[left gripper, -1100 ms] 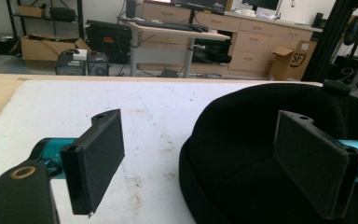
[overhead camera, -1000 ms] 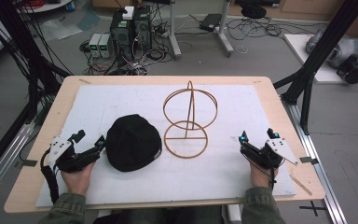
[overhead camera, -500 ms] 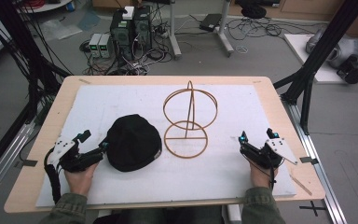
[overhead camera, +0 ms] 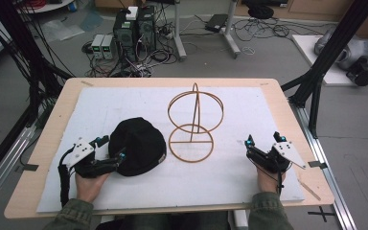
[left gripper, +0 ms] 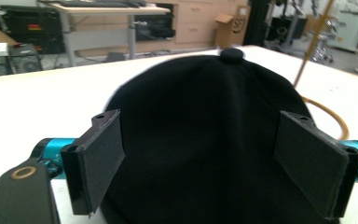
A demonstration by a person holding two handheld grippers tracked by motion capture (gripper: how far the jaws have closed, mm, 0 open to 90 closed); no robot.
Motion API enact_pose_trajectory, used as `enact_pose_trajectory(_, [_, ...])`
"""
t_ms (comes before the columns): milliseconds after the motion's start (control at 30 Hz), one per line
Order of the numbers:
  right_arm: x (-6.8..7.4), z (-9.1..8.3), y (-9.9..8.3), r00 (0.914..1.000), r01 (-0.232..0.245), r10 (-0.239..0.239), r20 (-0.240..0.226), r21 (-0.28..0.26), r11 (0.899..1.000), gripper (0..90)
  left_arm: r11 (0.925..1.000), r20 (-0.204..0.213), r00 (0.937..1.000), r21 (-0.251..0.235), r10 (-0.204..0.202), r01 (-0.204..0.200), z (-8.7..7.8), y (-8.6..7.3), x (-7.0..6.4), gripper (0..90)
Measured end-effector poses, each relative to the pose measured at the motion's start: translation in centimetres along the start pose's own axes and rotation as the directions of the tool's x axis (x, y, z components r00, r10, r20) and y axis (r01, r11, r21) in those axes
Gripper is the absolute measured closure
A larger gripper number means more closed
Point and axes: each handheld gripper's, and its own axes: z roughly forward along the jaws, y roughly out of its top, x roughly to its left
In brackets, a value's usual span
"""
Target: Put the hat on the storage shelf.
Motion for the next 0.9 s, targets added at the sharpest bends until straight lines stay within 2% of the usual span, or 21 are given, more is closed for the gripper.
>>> enact_pose_trajectory(167, [0.0,0.0,0.0,1.0000,0.000,0.000,-0.002,0.000,1.000,6.4,0.9998,0.026,0.9996,0.017,0.008,-0.008,0.2,0.0,-0.3,16.9])
enact_pose_trajectory(467, [0.0,0.1,0.0,1.0000,-0.001,0.001,-0.007,0.005,1.000,6.4,0.9972,0.048,0.9987,0.073,-0.019,0.016,0.8,-0.2,-0.4,17.0])
enact_pose_trajectory(667, [0.0,0.1,0.0,1.0000,-0.004,0.004,-0.007,0.006,1.000,6.4,0.9952,0.035,0.9991,0.095,-0.023,0.020,1.1,0.0,-0.5,17.5])
enact_pose_trajectory(900, [0.0,0.1,-0.1,1.0000,-0.002,0.002,-0.006,0.010,1.000,6.4,0.9934,0.006,1.0000,0.114,-0.002,0.001,1.2,-0.1,-0.7,21.4])
